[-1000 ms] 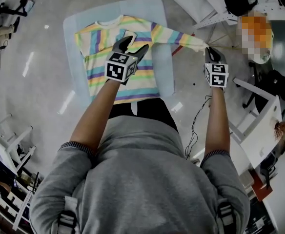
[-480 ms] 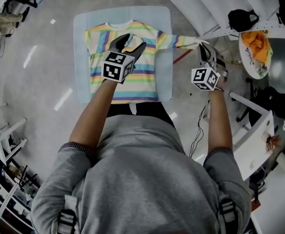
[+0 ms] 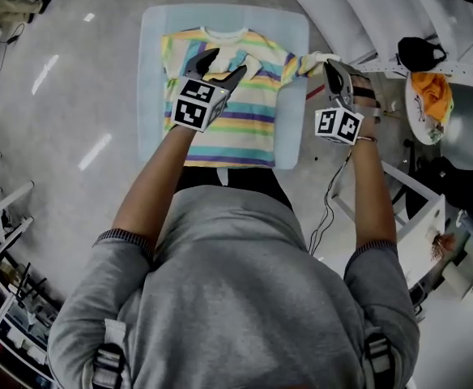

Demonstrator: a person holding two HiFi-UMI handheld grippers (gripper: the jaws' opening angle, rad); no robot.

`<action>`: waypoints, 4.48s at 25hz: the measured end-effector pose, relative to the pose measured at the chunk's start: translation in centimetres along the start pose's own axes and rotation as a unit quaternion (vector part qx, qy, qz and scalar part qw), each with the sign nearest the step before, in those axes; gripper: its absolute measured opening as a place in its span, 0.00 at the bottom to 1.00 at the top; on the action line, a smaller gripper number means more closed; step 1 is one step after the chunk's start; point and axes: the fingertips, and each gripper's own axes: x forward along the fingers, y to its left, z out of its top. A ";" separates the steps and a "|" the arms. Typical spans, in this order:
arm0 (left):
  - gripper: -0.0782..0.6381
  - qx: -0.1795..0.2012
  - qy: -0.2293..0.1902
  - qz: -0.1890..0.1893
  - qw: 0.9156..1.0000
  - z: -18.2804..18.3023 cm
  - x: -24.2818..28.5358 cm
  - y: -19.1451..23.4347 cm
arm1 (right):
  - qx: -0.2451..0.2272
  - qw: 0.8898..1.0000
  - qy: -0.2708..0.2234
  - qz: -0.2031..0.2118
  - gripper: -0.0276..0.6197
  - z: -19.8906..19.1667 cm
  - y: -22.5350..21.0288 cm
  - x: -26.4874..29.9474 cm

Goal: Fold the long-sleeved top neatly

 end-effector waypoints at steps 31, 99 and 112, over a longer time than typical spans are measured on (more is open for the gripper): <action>0.54 -0.110 0.041 0.086 0.989 -12.7 -10.5 14.3 | -0.163 0.943 -0.189 0.220 0.52 28.1 17.3 15.5; 0.18 -0.124 0.260 0.130 0.949 -42.4 -20.4 5.2 | 0.612 0.726 0.199 0.242 0.16 1.1 42.5 -12.2; 0.16 -0.177 0.253 0.088 0.947 -42.1 -25.7 1.0 | 0.617 0.713 0.172 0.284 0.12 1.8 42.9 -18.5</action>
